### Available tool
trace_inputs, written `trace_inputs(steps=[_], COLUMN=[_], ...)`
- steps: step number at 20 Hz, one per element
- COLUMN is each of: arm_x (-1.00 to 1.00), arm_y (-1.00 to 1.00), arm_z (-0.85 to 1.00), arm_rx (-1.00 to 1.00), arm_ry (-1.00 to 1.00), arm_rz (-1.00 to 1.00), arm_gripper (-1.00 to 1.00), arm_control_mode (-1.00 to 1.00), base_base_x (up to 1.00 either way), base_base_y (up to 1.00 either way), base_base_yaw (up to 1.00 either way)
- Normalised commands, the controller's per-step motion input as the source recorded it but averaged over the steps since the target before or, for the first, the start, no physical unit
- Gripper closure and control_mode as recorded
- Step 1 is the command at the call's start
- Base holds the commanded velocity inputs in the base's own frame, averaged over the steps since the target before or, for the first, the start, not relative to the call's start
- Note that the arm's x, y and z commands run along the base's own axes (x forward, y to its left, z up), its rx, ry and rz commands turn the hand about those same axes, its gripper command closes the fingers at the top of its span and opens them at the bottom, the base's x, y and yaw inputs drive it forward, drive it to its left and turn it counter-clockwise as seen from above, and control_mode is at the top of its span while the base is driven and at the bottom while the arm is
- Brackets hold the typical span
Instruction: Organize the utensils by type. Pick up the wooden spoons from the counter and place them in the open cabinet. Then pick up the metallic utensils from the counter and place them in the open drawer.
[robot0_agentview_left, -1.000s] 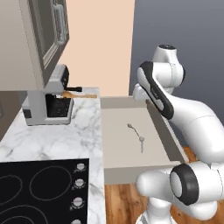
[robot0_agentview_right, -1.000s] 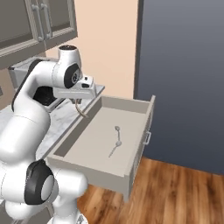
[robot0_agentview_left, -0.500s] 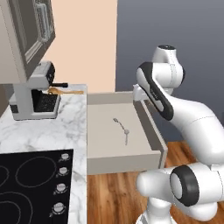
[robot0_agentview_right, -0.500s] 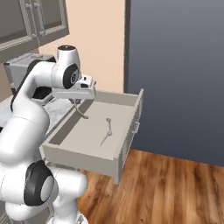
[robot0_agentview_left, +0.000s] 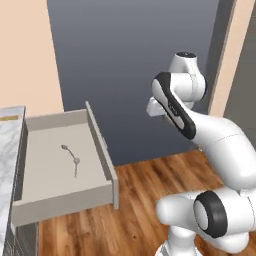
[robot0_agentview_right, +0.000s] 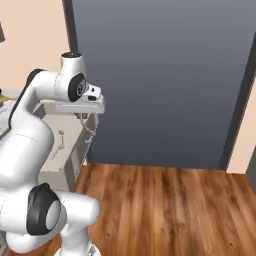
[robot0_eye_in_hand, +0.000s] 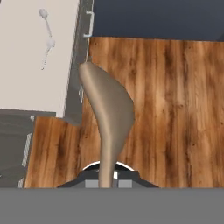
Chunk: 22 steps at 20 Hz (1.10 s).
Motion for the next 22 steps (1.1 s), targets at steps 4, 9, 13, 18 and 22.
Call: trace_inputs(steps=[4, 9, 13, 18, 22], arm_x=[0.00, 0.00, 0.00, 0.00, 0.00], arm_y=[0.00, 0.00, 0.00, 0.00, 0.00], arm_z=[0.00, 0.00, 0.00, 0.00, 0.00], arm_rx=[0.00, 0.00, 0.00, 0.00, 0.00], arm_ry=[0.00, 0.00, 0.00, 0.00, 0.00], arm_rz=[0.00, 0.00, 0.00, 0.00, 0.00], arm_gripper=[1.00, 1.00, 1.00, 1.00, 1.00], arm_control_mode=[1.00, 1.00, 1.00, 1.00, 1.00], base_base_x=[-0.35, -0.41, -0.39, -0.14, -0.31], base_base_y=[-0.63, -0.54, -0.57, -0.40, -0.24], base_base_yaw=[-0.49, -0.51, -0.49, -0.53, -0.46])
